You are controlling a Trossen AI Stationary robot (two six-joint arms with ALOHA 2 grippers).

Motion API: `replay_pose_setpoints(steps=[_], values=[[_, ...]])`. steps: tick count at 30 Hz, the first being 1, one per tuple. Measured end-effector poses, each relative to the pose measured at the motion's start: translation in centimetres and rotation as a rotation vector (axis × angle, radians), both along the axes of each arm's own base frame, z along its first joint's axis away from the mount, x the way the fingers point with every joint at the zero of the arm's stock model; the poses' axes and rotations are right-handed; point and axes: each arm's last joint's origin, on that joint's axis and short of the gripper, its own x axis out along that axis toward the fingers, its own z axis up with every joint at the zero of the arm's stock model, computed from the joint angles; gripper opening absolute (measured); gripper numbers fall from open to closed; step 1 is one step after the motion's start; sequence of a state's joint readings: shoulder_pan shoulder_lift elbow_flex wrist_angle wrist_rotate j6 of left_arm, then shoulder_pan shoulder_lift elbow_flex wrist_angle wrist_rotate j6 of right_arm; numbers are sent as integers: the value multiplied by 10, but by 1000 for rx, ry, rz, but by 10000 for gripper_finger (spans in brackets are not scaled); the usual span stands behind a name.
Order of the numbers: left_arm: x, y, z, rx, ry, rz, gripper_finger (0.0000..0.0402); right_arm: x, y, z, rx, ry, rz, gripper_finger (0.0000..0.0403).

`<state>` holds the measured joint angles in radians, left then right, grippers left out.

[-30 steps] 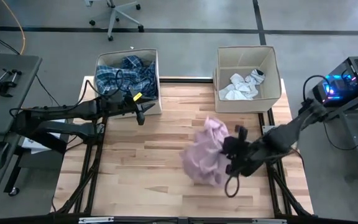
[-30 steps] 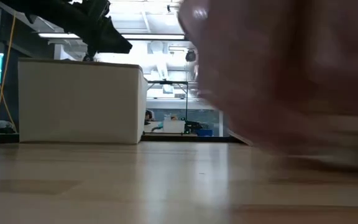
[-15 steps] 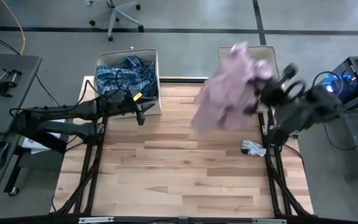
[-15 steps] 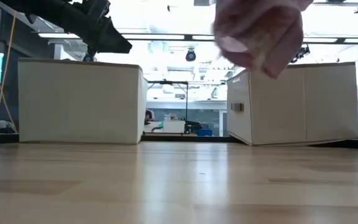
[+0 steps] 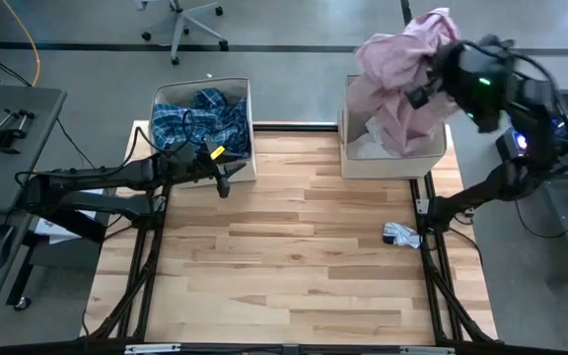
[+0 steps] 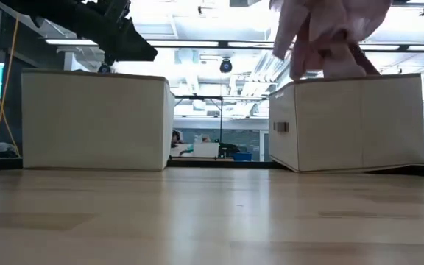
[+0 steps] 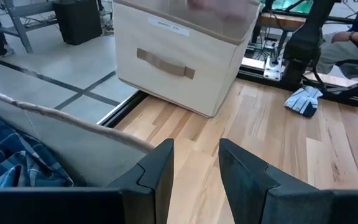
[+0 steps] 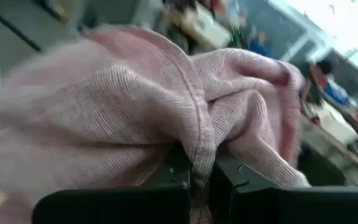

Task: Sort clothes
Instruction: Put the pink shirt into the right laundry bin

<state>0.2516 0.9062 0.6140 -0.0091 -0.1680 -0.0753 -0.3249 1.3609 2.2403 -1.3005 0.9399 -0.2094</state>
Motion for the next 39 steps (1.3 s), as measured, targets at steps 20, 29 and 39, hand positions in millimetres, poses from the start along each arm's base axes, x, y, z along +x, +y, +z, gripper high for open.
replay_pose_setpoints(steps=[20, 29, 39], values=[[0, 0, 1, 2, -7, 0, 114, 8, -167, -319, 1055, 439, -265, 11], [0, 0, 1, 2, -7, 0, 114, 14, -170, -367, 1121, 587, -287, 101], [0, 0, 1, 1, -7, 0, 114, 13, -159, -250, 1023, 458, -348, 180]])
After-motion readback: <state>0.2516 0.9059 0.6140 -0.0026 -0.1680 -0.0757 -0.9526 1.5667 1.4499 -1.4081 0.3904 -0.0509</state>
